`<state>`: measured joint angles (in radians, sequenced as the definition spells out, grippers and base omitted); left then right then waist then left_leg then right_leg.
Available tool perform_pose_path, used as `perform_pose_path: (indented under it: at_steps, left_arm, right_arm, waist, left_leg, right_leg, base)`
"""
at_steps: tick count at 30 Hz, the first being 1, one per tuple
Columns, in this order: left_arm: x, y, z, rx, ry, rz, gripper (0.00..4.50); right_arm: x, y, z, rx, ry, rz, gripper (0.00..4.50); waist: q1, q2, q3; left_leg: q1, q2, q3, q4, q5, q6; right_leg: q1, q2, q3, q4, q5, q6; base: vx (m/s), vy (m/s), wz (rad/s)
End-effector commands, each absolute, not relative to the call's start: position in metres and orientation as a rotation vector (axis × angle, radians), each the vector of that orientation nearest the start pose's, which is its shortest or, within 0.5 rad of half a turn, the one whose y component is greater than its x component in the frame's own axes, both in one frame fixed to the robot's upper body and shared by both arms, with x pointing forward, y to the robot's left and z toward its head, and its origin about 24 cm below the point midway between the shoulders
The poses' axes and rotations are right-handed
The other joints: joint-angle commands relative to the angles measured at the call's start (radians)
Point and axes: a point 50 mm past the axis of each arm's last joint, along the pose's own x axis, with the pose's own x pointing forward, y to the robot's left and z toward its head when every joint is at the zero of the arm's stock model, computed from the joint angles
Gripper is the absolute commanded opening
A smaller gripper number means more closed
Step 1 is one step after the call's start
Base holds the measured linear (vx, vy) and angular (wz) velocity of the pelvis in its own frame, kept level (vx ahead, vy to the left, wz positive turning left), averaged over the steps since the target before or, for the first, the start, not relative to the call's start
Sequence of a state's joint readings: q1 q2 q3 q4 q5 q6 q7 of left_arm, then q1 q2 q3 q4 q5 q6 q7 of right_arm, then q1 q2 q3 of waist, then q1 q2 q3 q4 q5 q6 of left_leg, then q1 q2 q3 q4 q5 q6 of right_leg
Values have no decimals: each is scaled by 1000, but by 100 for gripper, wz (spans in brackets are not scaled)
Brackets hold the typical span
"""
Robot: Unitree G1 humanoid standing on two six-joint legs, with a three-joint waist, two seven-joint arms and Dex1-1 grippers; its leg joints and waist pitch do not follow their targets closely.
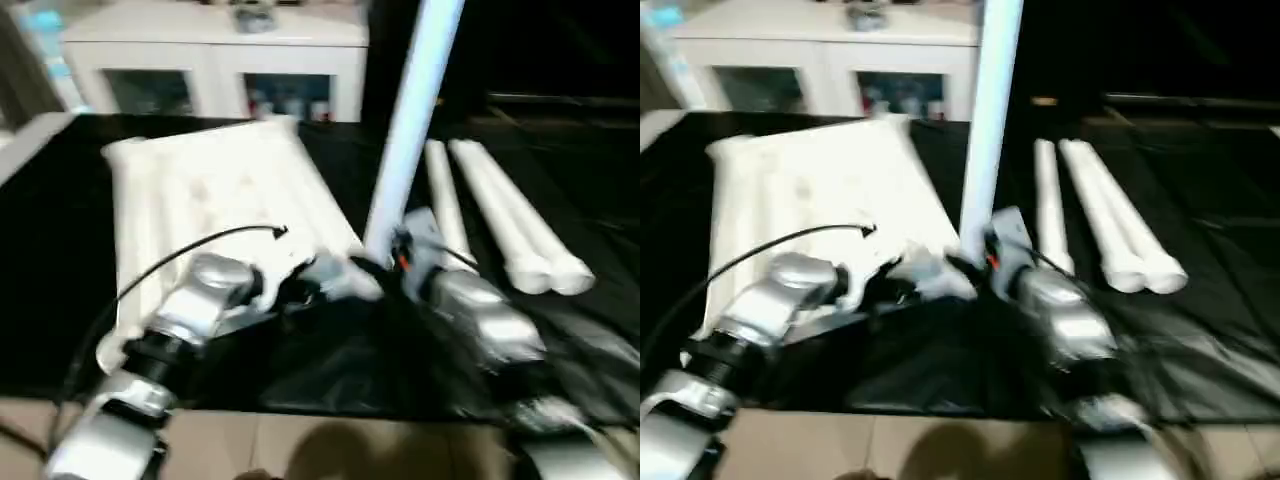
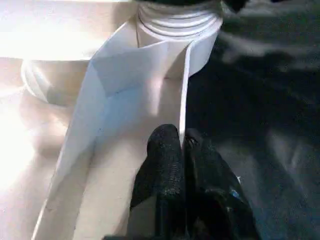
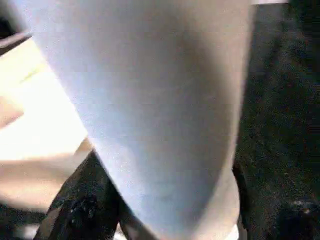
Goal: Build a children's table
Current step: Rotate leg to tighten
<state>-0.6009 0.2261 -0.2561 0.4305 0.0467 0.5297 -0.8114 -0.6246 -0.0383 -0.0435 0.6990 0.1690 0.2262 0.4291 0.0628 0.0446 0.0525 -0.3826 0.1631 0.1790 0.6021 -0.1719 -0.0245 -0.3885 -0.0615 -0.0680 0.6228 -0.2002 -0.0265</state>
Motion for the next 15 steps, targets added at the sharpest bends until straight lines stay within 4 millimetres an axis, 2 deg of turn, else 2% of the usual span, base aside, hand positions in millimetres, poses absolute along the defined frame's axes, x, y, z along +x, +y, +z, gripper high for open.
perform_pose_path:
  at_steps: [1, 4, 5, 6, 7, 8, 11, 15]
  left_arm:
    - [335, 84, 86, 264, 406, -893, 0]
    - [335, 81, 88, 291, 403, -877, 0]
    - [335, 81, 88, 303, 400, -880, 0]
    - [335, 81, 88, 307, 404, -879, 0]
    - [334, 81, 87, 307, 408, -878, 0]
    - [333, 81, 87, 312, 410, -881, 0]
    - [330, 84, 84, 328, 422, -898, 0]
    - [329, 88, 81, 346, 428, -915, 0]
  right_arm:
    - [339, -72, 19, 226, 459, 538, 269]
    - [342, -66, 20, 252, 466, 520, 269]
    - [342, -66, 20, 262, 466, 520, 269]
    - [343, -66, 20, 267, 467, 516, 269]
    - [343, -66, 20, 268, 467, 513, 303]
    - [343, -66, 20, 269, 467, 512, 323]
    - [345, -68, 20, 253, 453, 510, 337]
    - [347, -72, 22, 225, 420, 513, 377]
  waist:
    - [4, -1, -63]
    - [5, -2, -68]
    - [6, -6, -70]
    - [8, -4, -71]
    - [7, -3, -70]
    - [7, -2, -70]
    - [3, 3, -66]
    - [0, 3, -66]
  left_leg:
    - [16, 68, -39, -83, -291, -26]
    - [9, 62, -33, -74, -207, 15]
    - [6, 63, -31, -72, -171, 31]
    - [6, 64, -32, -71, -160, 37]
    - [6, 65, -31, -71, -156, 43]
    - [7, 66, -31, -71, -159, 44]
    - [12, 68, -32, -76, -214, 28]
    - [13, 69, -31, -78, -229, 15]
  right_leg:
    - [38, -103, 57, -88, -249, -204]
    - [43, -103, 56, -86, -168, -220]
    - [45, -100, 54, -82, -123, -224]
    - [46, -100, 53, -79, -108, -227]
    - [45, -99, 52, -79, -99, -230]
    - [44, -99, 52, -78, -99, -231]
    - [41, -100, 52, -85, -167, -228]
    - [39, -96, 53, -85, -162, -226]
  base:
    - [0, 0, 0]
    - [0, 0, 0]
    - [0, 0, 0]
    - [0, 0, 0]
    - [0, 0, 0]
    - [0, 0, 0]
    - [0, 0, 0]
    - [0, 0, 0]
